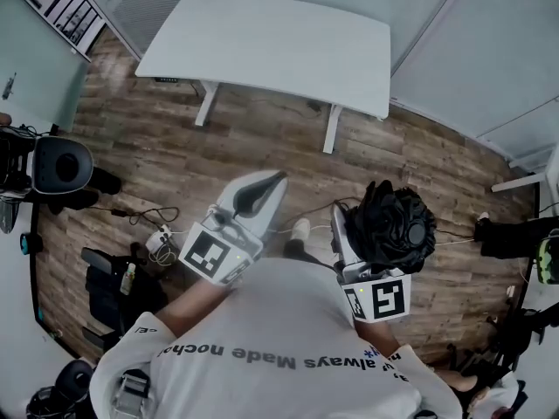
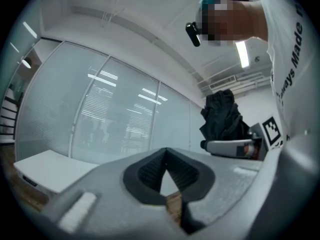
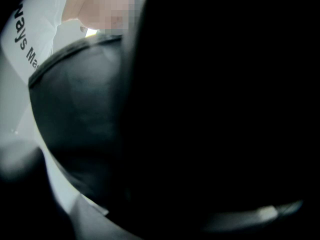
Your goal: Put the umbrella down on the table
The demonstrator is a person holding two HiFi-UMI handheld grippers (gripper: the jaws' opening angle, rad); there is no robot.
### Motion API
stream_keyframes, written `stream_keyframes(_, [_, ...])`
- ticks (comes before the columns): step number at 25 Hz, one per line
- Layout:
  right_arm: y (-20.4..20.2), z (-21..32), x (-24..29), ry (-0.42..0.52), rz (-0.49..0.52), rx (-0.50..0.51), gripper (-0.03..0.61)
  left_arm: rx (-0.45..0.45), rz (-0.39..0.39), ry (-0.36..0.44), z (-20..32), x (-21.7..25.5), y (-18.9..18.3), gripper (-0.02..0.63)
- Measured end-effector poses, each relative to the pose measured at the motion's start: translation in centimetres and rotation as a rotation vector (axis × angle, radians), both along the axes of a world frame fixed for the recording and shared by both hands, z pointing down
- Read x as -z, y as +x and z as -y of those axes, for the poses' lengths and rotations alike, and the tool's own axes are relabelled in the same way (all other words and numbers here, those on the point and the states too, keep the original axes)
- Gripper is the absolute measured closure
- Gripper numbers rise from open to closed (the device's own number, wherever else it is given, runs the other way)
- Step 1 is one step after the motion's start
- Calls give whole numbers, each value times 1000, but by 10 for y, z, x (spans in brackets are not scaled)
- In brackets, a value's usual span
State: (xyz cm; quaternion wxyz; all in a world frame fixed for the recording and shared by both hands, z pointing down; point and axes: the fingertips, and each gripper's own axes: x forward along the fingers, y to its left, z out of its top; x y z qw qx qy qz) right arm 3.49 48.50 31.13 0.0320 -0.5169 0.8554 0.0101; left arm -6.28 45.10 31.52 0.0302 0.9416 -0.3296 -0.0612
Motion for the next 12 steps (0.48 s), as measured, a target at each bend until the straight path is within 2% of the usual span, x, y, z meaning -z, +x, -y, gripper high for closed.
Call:
stream_keyframes(5, [47, 48, 3, -2, 2, 27, 341, 19, -8, -6, 48, -1, 47, 611])
stream_keyframes(12, [76, 104, -2, -14, 1, 40, 341, 32, 4, -4, 101, -8, 75, 611])
